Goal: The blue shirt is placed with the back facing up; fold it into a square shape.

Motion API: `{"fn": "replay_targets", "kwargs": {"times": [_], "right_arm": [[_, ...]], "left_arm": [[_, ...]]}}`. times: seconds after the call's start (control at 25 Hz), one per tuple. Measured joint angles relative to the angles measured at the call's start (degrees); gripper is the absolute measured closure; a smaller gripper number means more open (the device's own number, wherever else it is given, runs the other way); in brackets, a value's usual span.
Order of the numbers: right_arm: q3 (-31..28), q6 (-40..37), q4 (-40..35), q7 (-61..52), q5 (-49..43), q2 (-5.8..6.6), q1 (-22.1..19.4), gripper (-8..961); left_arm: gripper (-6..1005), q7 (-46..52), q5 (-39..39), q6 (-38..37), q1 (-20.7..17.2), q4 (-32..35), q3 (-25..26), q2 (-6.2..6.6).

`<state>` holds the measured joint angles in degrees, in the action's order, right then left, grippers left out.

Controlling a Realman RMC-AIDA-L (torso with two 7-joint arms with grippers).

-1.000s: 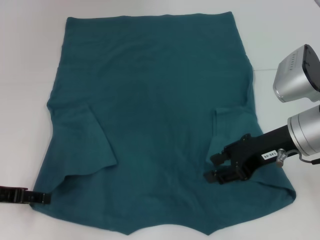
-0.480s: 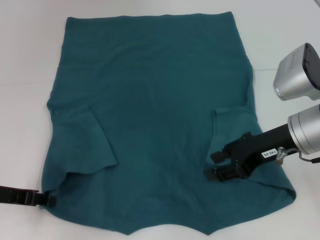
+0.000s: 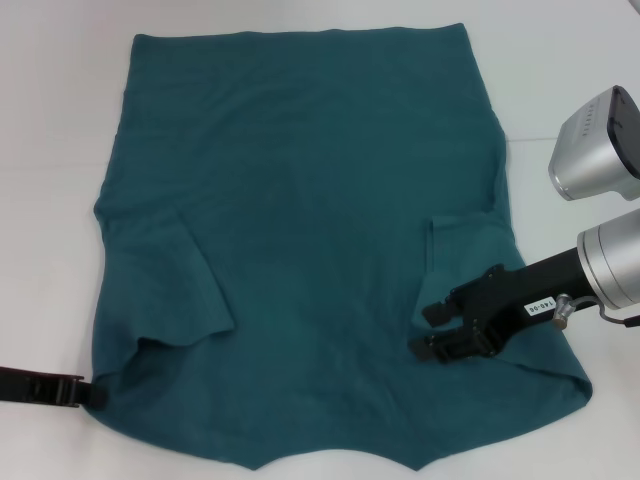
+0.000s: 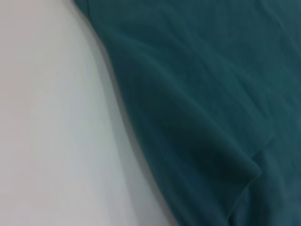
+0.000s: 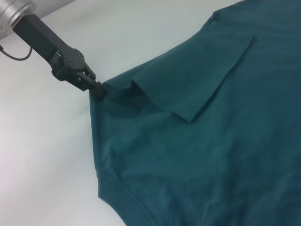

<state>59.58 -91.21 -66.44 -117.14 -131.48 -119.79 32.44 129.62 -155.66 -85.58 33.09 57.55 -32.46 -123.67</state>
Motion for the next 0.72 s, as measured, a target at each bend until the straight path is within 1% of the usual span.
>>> {"fn": "replay_targets", "kwargs": {"times": [0.2, 0.36, 0.44, 0.6, 0.72], "right_arm": [[-0.19, -0.03, -0.35, -0.42, 0.02, 0.0, -0.22, 404], [-0.33, -0.03, -0.87, -2.93, -0.58, 0.19, -0.35, 404], [-0.7, 0.08, -1.9, -5.49, -2.21, 0.26, -0.45, 404], [-3.24, -0.13, -5.73, -13.39, -7.79, 0.27, -0.53, 403], [-5.34, -2.55, -7.98, -19.23, -11.24, 0.51, -0.54, 403]], "left_arm": [[954, 0.01, 0.3, -0.63, 0.53, -0.01, -0.05, -0.13], [954, -0.06, 0.53, -0.99, 0.78, -0.31, -0.36, -0.23], [953, -0.19, 0.9, -1.21, 0.83, -0.45, -0.42, -0.24], [953, -0.44, 1.55, -1.8, 0.89, -0.45, -0.52, -0.26], [952, -0.53, 1.58, -1.93, 0.93, -0.36, -0.54, -0.26]]}}
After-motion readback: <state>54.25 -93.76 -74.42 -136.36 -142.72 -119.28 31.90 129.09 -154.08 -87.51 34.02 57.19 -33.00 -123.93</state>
